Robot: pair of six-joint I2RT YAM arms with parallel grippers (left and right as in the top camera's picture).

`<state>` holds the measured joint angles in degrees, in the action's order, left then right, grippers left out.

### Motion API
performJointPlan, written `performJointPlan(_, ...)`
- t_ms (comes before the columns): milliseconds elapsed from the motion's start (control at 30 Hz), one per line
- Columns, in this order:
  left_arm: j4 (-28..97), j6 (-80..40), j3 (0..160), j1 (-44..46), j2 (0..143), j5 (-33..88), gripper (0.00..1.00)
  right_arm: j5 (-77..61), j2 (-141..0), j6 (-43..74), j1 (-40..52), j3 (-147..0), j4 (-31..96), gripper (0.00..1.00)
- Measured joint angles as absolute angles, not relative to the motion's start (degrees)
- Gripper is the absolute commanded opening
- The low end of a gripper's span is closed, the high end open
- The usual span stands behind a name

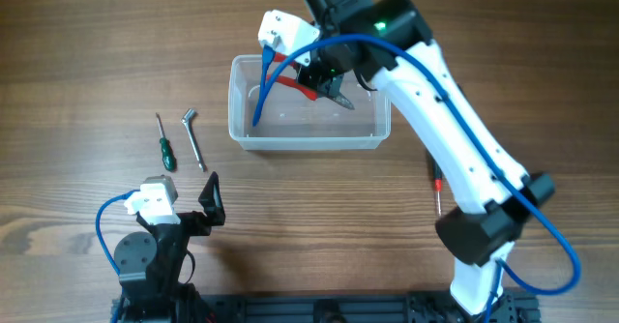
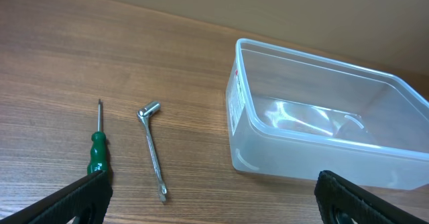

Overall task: Pack container
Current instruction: 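Lift the red snips and lower them into the clear container, release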

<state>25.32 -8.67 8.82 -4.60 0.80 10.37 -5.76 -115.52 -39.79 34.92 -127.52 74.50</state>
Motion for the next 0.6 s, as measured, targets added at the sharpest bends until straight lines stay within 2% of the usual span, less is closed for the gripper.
performJointPlan(367, 25.32, -8.67, 8.82, -4.60, 0.80, 10.37, 1.00, -4.58, -133.38, -41.39, 34.57, -126.76, 74.08, 0.04)
performJointPlan(600, 25.32, -8.69, 8.82, -4.60, 0.80, 10.37, 1.00, -5.10, -138.39, -38.02, 34.57, -126.76, 74.13, 0.04)
